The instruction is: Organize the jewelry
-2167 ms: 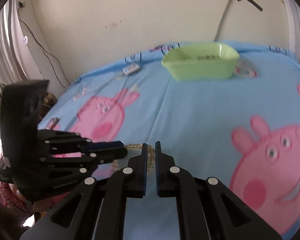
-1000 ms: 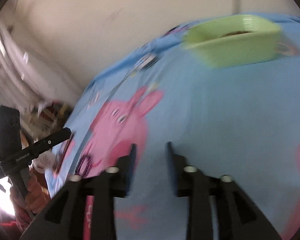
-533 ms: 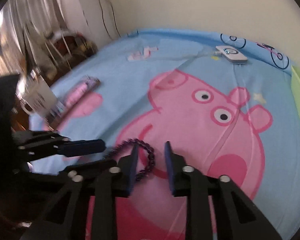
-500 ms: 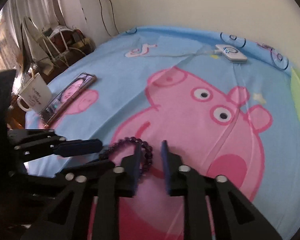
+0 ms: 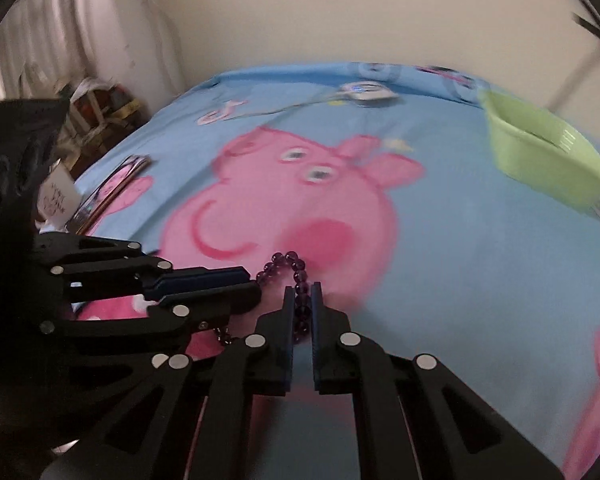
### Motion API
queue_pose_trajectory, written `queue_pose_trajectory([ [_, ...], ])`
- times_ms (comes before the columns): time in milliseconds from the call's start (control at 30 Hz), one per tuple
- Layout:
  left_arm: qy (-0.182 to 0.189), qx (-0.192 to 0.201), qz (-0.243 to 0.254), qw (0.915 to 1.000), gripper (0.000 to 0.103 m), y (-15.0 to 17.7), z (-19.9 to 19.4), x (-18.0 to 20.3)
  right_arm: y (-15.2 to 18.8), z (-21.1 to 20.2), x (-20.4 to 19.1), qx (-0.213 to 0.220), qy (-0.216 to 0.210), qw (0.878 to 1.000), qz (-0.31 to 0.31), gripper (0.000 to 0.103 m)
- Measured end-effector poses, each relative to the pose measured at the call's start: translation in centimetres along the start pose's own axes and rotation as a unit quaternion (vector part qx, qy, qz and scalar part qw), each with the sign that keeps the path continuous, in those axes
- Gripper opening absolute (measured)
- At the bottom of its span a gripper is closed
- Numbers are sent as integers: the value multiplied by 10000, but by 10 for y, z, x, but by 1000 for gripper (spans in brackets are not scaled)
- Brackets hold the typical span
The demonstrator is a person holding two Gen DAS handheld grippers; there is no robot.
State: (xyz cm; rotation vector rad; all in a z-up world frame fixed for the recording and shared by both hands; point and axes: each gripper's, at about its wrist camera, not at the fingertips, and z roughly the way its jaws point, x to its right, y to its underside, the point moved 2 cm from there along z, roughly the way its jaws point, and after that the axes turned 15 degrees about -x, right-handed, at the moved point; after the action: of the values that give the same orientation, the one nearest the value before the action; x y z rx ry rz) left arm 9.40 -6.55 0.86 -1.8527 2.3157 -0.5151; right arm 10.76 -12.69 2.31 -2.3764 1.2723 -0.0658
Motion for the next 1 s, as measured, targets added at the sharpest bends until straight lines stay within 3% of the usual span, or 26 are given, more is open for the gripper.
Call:
queue_pose_trajectory([
  [200, 385, -142, 748, 9964, 7, -25, 19, 76, 47, -37, 57, 245, 247, 9968, 726, 0],
  [333, 347, -94, 884, 9954, 7, -36, 27, 96, 74, -53, 92, 419, 291, 9912, 1222, 0],
  [433, 448, -167, 735, 9962, 8, -40, 28, 94, 87, -57, 111, 528, 6, 9859, 1589, 0],
  [533, 380, -193, 762, 9962, 17, -40, 27, 96, 94, -60, 118, 608, -267, 9822, 1758, 0],
  [600, 343, -186, 810, 9960, 29, -37, 25, 100, 98, -62, 117, 653, -303, 9816, 1766, 0],
  [733, 173, -172, 937, 9953, 37, -30, 24, 107, 101, -65, 112, 674, -237, 9828, 1705, 0],
  [833, 126, -119, 984, 9950, 37, -27, 24, 108, 100, -65, 105, 615, -124, 9855, 1575, 0],
  [900, 161, -116, 1008, 9947, 9, -27, 25, 107, 100, -64, 99, 593, 44, 9881, 1418, 0],
  [1000, 450, -261, 1010, 9935, 7, -36, 25, 107, 93, -59, 92, 496, 178, 9920, 1148, 0],
])
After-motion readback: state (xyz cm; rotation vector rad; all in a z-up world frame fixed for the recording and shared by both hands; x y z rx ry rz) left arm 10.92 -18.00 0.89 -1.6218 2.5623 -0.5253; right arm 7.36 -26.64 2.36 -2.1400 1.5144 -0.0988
